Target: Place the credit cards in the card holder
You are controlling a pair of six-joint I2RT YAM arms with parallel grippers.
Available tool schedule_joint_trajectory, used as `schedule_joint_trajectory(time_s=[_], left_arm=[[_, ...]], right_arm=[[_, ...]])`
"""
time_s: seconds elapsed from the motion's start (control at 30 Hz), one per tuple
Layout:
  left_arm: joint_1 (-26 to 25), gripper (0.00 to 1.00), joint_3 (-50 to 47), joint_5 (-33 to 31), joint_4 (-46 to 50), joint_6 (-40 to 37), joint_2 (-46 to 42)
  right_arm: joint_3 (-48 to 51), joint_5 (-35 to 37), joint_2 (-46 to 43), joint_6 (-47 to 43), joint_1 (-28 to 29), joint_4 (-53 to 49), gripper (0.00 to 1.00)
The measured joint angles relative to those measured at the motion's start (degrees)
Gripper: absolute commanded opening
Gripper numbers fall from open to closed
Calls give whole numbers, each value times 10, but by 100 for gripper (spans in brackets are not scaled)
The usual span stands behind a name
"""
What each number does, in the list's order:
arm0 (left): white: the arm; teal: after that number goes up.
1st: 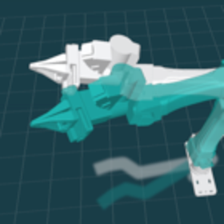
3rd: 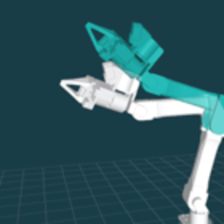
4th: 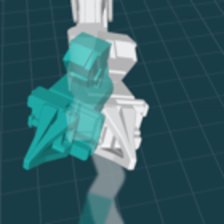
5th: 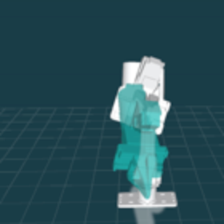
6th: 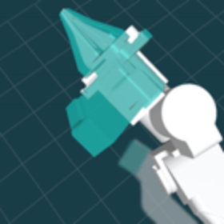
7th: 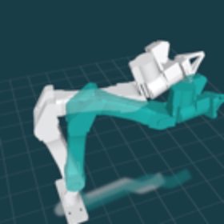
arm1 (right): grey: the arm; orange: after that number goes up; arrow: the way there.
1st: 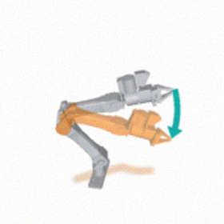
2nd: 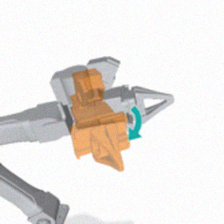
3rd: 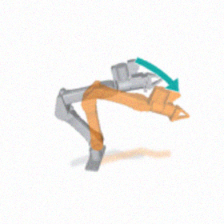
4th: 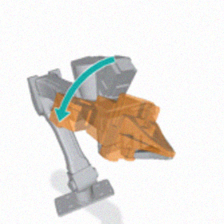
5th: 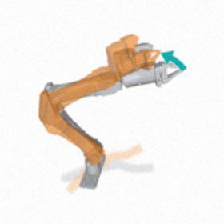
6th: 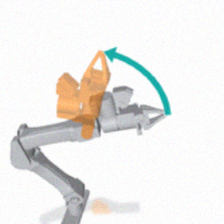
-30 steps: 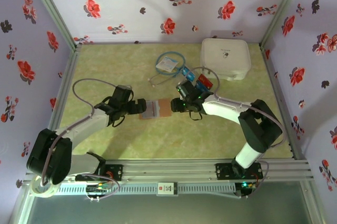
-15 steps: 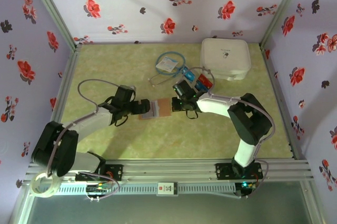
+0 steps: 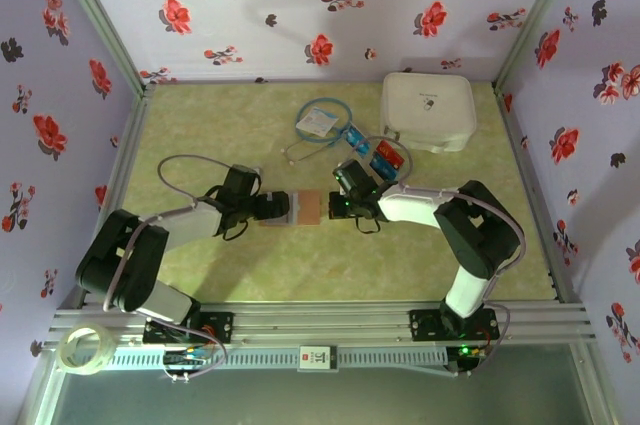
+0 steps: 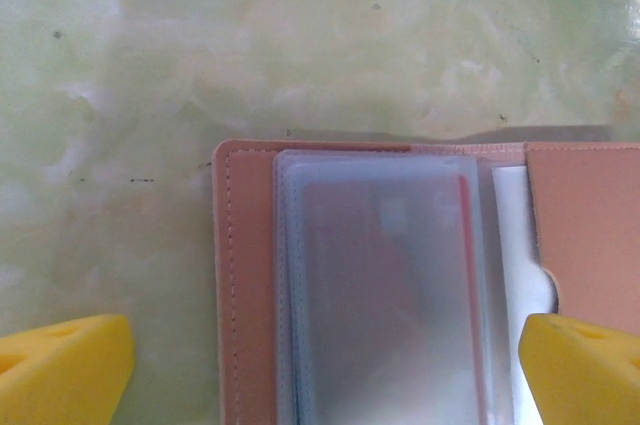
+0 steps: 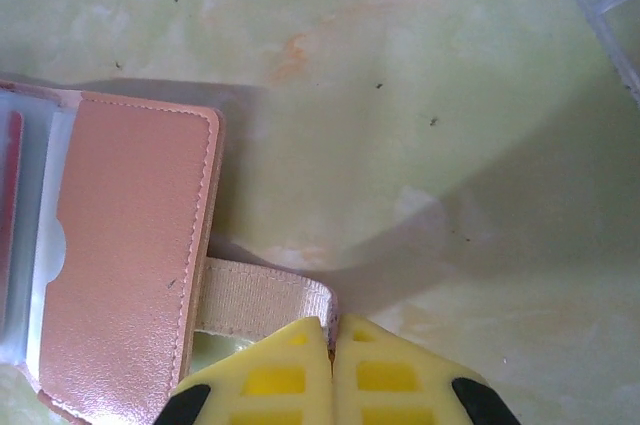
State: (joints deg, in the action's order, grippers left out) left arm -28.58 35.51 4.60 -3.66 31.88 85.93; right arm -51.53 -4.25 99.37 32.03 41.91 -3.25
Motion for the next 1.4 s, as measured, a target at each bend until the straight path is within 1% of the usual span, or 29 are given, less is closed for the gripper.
schedule_joint_trajectory(time_s=[0.57,0.67,0.8,0.93,1.1,1.27,1.3,1.33,1.4], left_arm=[[2,100,5,12,-22,25,12],[1,100,5,33,-41,26,12],[-15,100,5,76,-73,32,7],[-17,100,4,99,-86,42,-20],[-34,100,4,111,-104,56,-46],[-68,100,12,118,-127,73,-38],[-74,100,15,119,-134,77,-31],[-80,100,18,119,-143,83,-22],[-87,100,19,119,-161,90,-5]], right_arm=[[0,-18,24,10,0,33,0],[0,-19,24,10,0,34,0],[-3,-20,28,11,0,34,0],[-7,-21,31,12,0,34,0],[-10,-23,35,13,0,35,0],[-18,-26,42,15,0,34,0],[-19,-28,42,15,0,34,5],[-21,-28,43,15,0,34,17],[-21,-33,43,15,-1,35,29]])
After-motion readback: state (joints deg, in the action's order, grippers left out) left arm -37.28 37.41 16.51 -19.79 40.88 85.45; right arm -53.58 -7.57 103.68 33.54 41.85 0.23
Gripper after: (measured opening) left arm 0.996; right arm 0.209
